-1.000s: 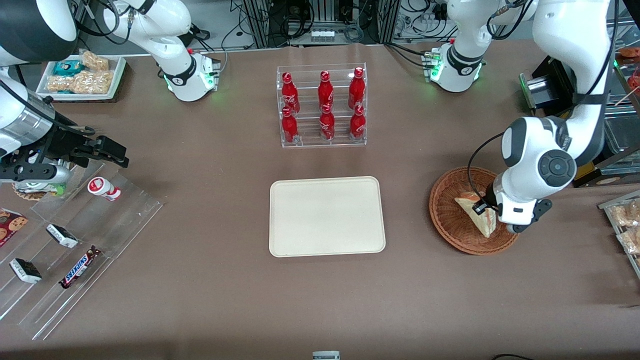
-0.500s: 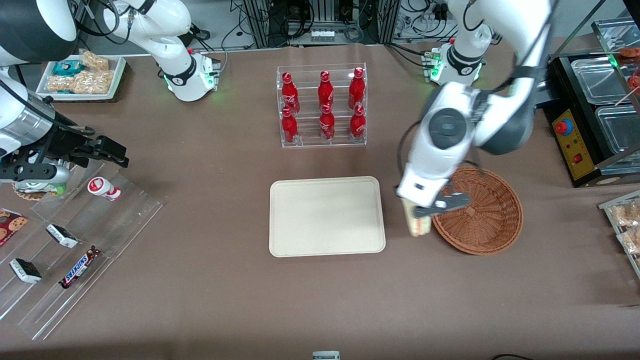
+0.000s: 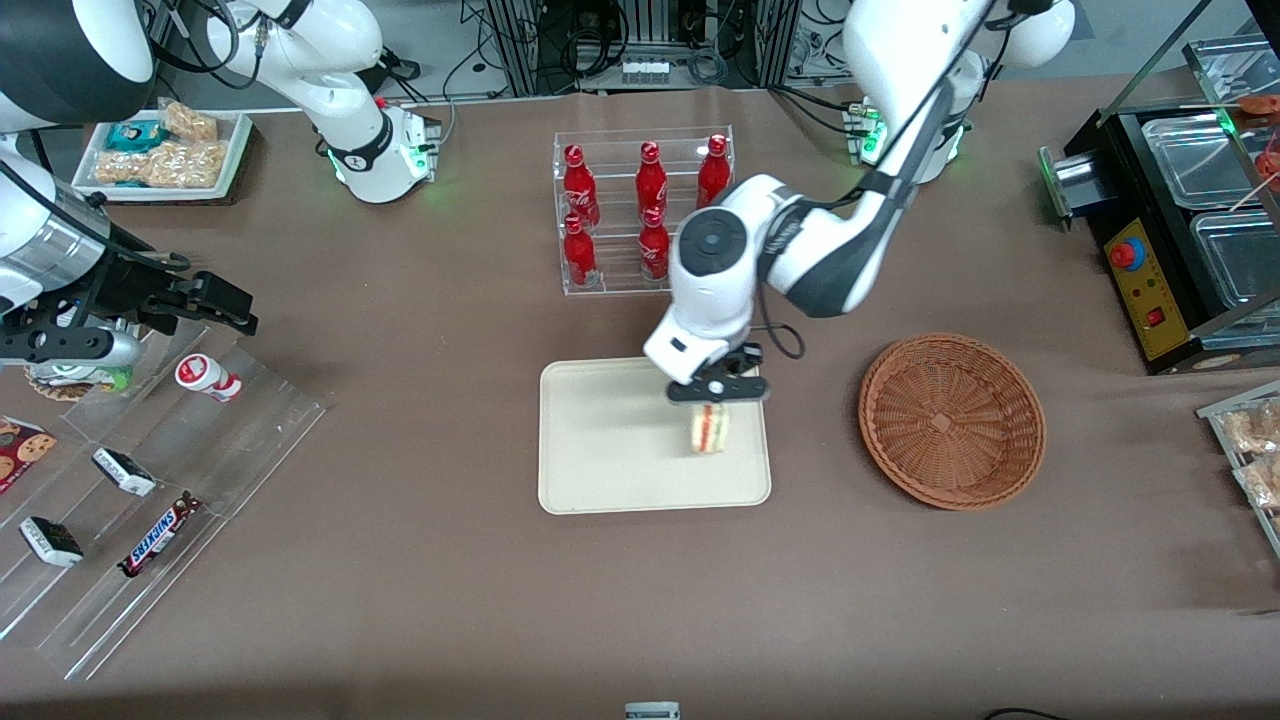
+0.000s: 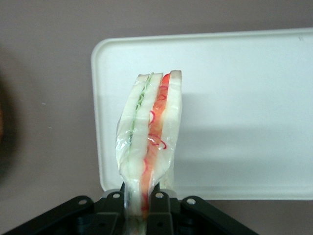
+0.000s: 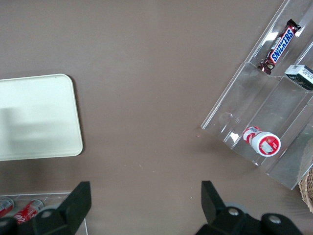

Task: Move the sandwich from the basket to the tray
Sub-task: 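Lower the sandwich onto the tray and open the left gripper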

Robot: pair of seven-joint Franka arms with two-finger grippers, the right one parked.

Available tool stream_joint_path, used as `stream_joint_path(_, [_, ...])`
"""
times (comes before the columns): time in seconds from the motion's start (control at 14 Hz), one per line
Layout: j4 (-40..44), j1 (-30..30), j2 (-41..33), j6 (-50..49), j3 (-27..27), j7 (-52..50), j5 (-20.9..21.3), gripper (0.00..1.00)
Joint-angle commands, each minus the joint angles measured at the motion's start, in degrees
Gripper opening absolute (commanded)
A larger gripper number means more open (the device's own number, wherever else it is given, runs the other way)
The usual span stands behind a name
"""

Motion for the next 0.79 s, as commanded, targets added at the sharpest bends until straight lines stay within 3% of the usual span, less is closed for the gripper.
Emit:
stream_joint_path(0.0, [4.24,-2.57,4.70,1.50,1.14,-0.09,1.44,0.03])
stream_joint_path(0.29, [11.09,-3.54,11.56,2.30,1.14,-4.65,5.74,0.03])
stream_joint_path(0.5, [12.68,-3.63,14.55,5.72,1.14,-7.29,6.19,0.03])
stream_joint_path(0.57, [12.68,-3.63,14.82,5.99,1.14,-7.73,6.10,0.07])
stream_joint_path(0.64, [12.34,-3.63,14.83,6.08,1.05,-7.82,6.10,0.26])
stream_joint_path(0.71, [12.25,-3.63,14.91,6.17,1.05,-7.83,6.10,0.79])
